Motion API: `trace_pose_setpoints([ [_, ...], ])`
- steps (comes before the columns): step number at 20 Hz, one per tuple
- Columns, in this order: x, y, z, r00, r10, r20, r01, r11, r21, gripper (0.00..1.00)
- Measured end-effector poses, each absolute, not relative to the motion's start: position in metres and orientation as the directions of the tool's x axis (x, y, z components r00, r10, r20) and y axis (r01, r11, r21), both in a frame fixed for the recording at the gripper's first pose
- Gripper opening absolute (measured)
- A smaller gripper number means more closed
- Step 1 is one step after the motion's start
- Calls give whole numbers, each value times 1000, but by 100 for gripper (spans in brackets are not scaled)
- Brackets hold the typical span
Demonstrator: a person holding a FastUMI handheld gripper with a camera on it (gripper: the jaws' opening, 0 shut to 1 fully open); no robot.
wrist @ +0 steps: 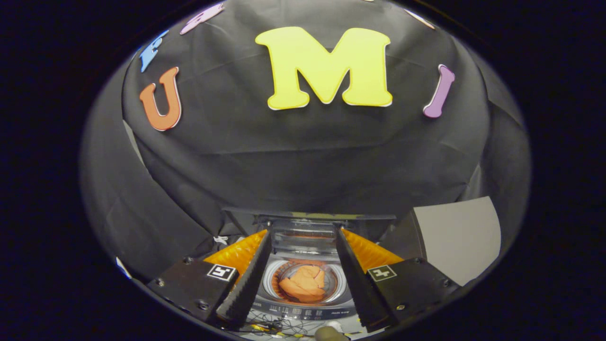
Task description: Put the clothes into the washing machine and then close the washing machine lid.
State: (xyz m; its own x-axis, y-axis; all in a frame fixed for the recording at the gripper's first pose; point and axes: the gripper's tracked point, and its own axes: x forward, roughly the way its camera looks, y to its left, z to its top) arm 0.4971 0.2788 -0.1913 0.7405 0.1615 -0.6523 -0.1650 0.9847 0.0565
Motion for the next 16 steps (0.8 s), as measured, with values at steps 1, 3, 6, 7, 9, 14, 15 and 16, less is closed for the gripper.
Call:
trace_pose_setpoints([
  [1,505,281,-194,736,160,-658,-169,984,51,87],
  [3,522,285,-199,733,160,-661,-174,984,46,87],
  [6,546,286,-210,726,152,-671,-166,985,44,87],
  [7,552,286,-212,721,150,-676,-163,986,45,87],
  [9,565,292,-219,718,149,-680,-160,986,46,87],
  [14,591,293,-237,698,150,-700,-159,986,52,87],
  [15,590,293,-240,696,145,-703,-157,986,49,87],
  [16,593,293,-242,693,146,-706,-156,986,50,87],
])
